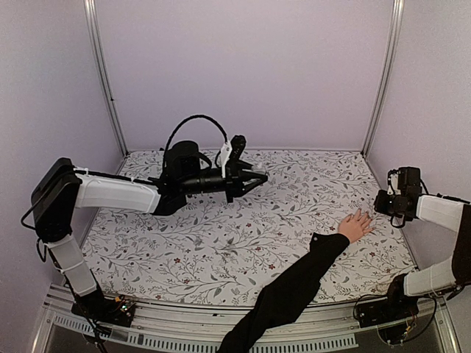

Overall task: Paint the nails
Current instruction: Paint the nail polish on the nail.

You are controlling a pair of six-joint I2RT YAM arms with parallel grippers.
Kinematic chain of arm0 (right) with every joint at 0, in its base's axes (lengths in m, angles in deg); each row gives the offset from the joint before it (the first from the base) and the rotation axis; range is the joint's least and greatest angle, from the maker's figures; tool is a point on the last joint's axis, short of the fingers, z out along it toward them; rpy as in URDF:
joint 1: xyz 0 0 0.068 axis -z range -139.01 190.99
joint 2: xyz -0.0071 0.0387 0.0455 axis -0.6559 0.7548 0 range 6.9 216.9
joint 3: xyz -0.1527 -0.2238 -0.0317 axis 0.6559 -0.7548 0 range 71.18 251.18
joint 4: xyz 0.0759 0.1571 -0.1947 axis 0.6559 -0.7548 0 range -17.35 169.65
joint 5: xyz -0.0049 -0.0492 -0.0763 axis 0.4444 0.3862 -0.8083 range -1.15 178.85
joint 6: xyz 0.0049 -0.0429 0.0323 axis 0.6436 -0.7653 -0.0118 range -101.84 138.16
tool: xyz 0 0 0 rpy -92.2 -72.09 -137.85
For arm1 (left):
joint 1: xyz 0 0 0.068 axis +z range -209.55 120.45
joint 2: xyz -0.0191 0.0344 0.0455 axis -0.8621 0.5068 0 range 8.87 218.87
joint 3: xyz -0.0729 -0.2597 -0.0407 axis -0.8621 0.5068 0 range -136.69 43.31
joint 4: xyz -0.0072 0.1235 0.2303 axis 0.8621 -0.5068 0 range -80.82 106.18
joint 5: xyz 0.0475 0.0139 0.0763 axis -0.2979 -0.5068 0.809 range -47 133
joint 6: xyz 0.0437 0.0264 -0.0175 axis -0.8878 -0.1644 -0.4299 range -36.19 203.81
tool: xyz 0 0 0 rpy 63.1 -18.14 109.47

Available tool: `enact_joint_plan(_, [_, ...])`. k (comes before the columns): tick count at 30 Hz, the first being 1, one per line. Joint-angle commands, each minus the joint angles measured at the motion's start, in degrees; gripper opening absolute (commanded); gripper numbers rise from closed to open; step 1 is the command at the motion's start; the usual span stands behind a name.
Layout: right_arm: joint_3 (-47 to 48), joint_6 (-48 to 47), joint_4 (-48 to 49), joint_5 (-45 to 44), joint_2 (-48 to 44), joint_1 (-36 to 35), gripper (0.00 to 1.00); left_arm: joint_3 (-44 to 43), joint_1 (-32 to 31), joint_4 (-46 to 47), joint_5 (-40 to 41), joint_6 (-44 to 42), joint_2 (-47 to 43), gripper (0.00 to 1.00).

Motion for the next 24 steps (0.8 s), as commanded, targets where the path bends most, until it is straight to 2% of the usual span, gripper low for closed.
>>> enact_joint_plan(1, [0.27, 2.45, -2.56, -2.55, -1.09, 0.21, 0.0, -1.43, 0.77, 1.71, -0.76, 0.71, 0.87, 0.0])
enact_joint_plan(9, [1.57, 4.14, -3.63, -7.2, 1.56, 0.21, 0.0, -1.61, 0.75, 1.63, -0.79, 0.31, 0.99, 0.0])
enact_joint_plan(24, [2.11, 4.04, -1.47, -5.06, 3.28, 0.21, 0.0, -1.26, 0.86, 1.89, -0.47, 0.61, 0.88, 0.0])
